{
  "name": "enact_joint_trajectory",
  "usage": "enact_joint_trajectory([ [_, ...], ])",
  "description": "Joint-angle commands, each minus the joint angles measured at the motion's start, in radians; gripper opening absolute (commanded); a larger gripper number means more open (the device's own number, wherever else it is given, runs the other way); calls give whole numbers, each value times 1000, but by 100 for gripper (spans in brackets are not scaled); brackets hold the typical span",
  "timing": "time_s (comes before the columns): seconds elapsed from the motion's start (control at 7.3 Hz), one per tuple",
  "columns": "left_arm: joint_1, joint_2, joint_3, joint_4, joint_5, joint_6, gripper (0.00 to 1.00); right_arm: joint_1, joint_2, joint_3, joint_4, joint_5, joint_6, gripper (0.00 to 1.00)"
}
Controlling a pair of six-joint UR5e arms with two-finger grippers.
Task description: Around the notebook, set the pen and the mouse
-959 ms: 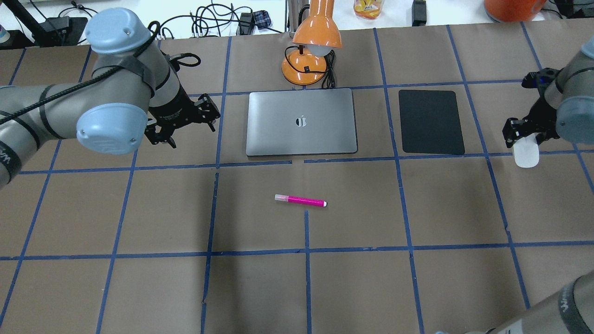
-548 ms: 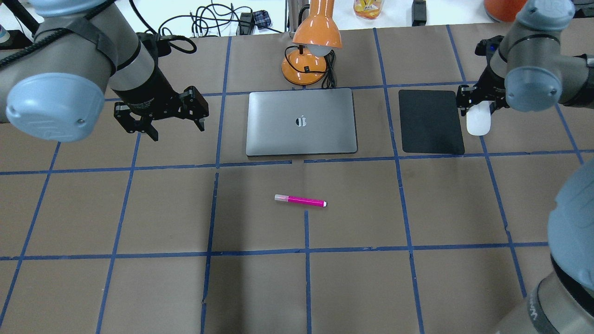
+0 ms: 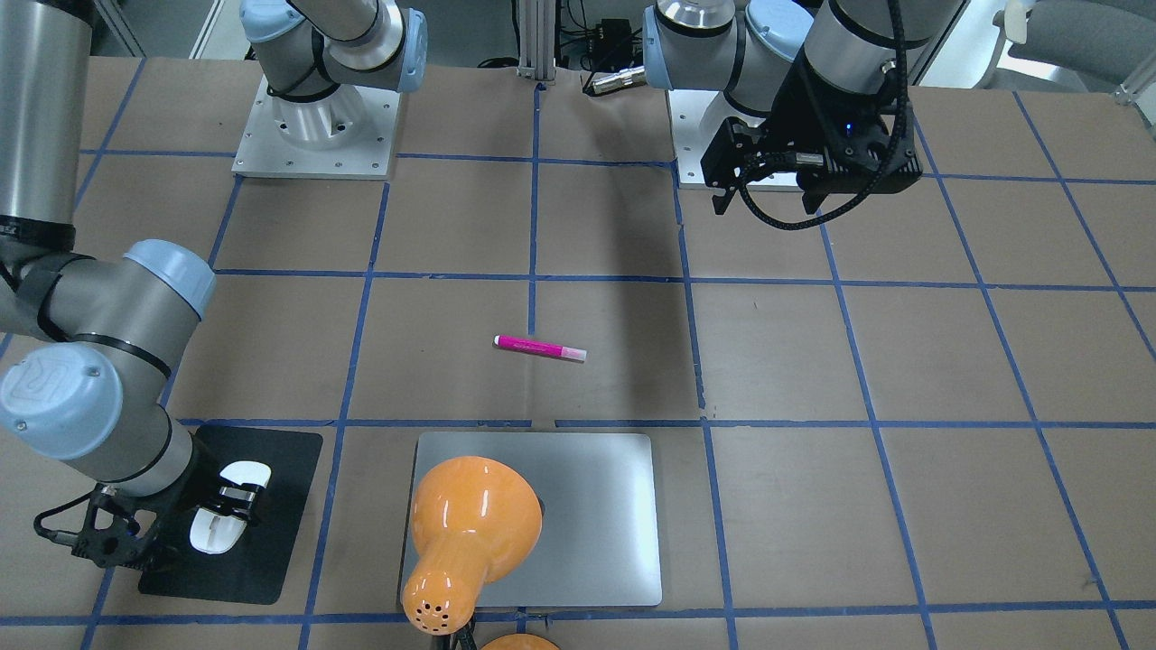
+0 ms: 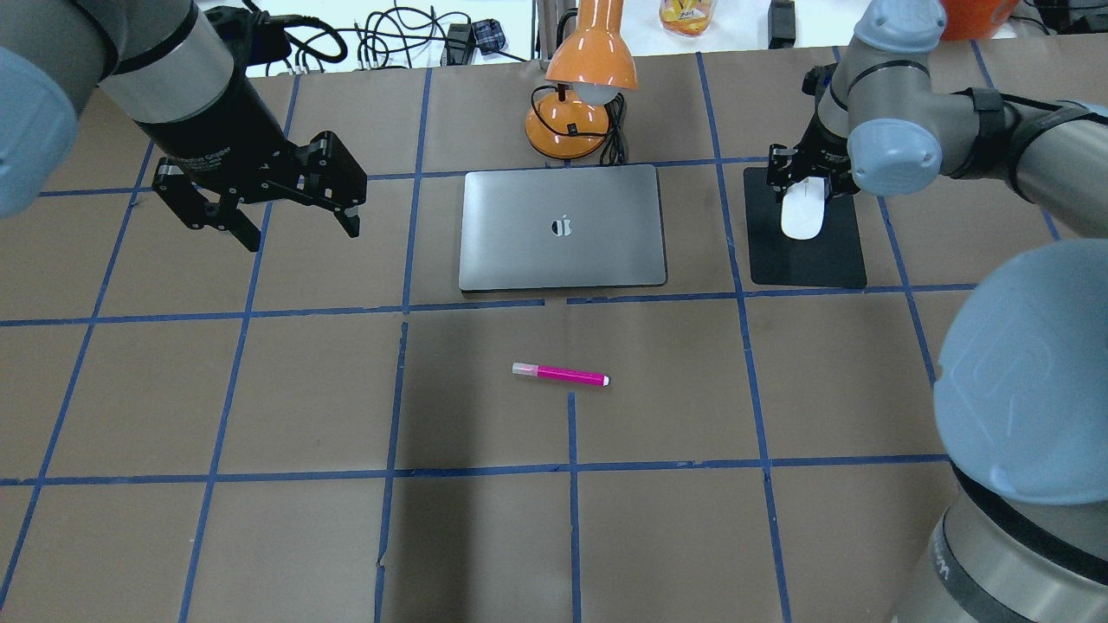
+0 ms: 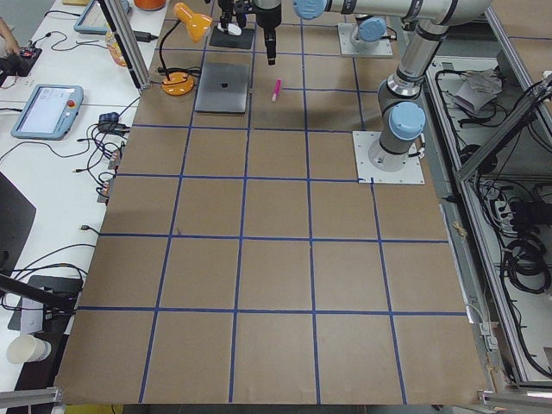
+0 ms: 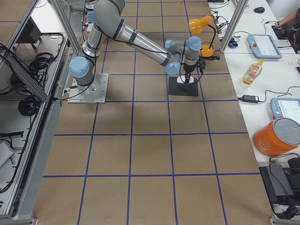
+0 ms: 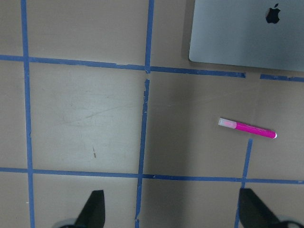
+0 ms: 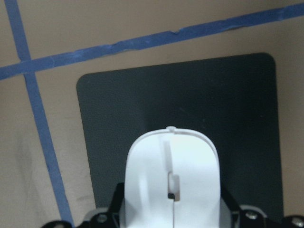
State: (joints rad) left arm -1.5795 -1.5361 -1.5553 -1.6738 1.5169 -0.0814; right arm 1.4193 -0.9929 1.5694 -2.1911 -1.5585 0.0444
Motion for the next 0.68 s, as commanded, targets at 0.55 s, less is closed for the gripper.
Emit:
enact_joint_trajectory([
  [0.55, -17, -27, -3, 217, 12, 0, 100, -3, 34, -22, -18, -15, -3, 52],
])
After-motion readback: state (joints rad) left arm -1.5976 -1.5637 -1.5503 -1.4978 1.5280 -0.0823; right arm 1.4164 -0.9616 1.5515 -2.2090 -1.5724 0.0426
